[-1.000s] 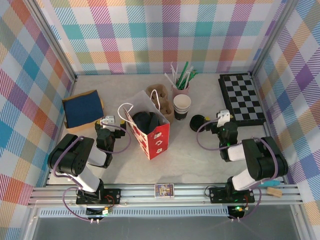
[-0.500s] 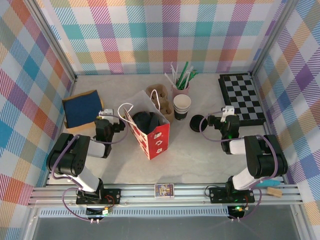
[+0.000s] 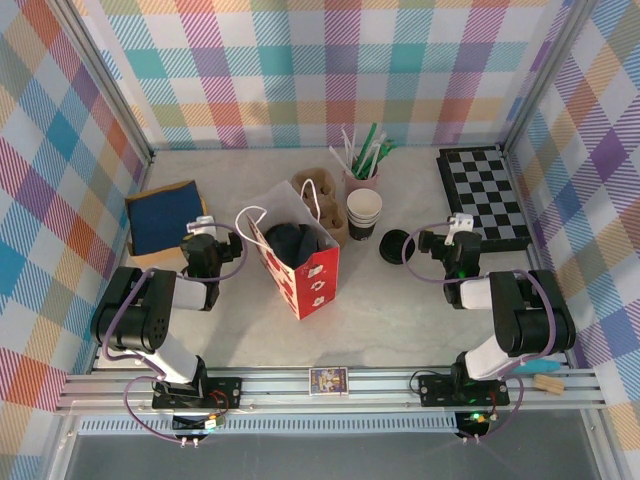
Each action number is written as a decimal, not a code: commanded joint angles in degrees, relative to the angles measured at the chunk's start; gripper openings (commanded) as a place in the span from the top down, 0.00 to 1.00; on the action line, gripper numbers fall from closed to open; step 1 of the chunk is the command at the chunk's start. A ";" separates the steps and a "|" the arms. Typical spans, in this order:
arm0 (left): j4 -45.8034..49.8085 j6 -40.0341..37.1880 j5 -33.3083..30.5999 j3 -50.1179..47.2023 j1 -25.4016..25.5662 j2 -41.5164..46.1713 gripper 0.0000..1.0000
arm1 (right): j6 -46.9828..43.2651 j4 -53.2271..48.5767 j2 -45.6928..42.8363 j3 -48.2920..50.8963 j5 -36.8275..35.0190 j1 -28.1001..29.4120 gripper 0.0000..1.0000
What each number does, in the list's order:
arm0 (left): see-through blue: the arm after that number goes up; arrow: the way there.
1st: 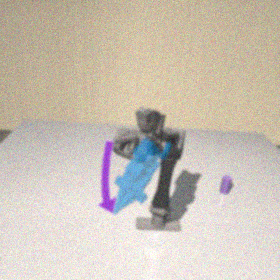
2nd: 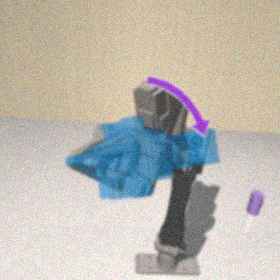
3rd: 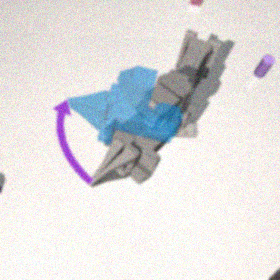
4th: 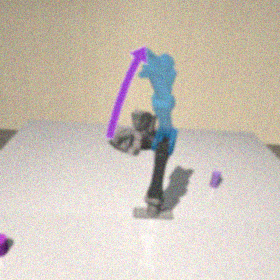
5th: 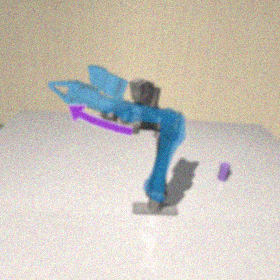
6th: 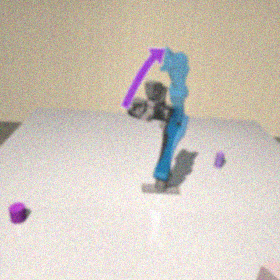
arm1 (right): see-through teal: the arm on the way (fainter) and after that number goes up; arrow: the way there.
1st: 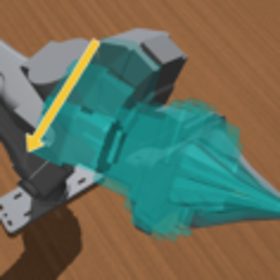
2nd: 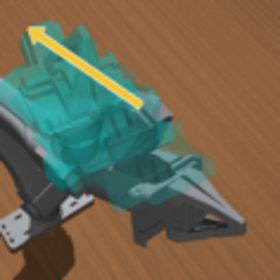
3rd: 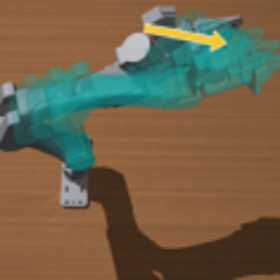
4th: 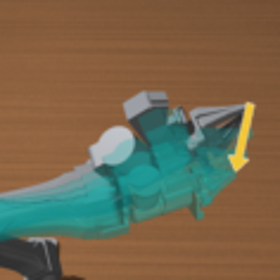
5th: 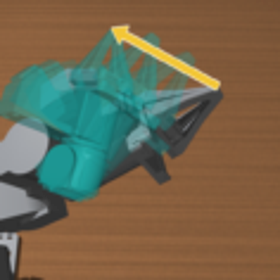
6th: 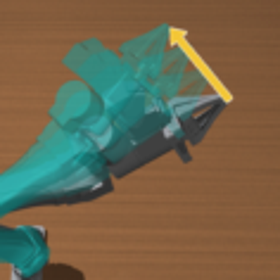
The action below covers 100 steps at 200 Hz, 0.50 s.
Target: Pack the takeout coffee
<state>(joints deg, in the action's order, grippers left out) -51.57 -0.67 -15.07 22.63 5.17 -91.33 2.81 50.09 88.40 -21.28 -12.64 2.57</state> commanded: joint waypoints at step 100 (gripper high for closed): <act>-0.29 1.24 -1.73 -0.40 0.37 0.89 0.00 | 1.09 -0.28 -0.88 -0.72 0.08 -0.33 0.01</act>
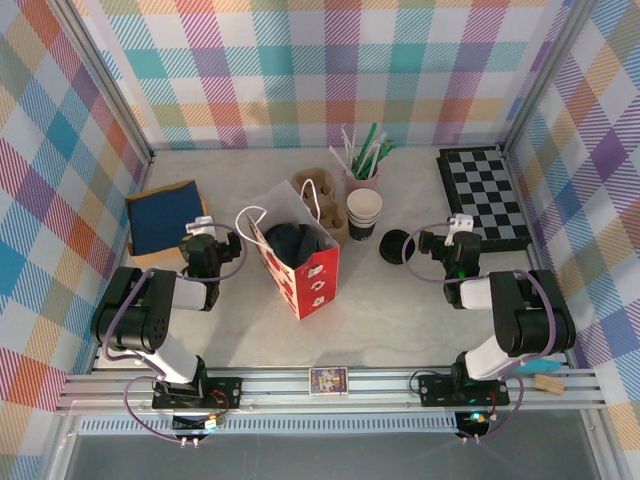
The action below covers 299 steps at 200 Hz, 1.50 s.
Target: Pack the takeout coffee
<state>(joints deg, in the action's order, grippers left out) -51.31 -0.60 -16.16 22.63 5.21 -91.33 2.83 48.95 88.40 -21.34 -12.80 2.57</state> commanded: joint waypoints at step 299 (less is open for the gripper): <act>2.80 -1.61 13.69 1.36 -1.83 0.71 0.00 | -2.52 -2.19 -0.50 -2.56 15.30 -2.41 0.01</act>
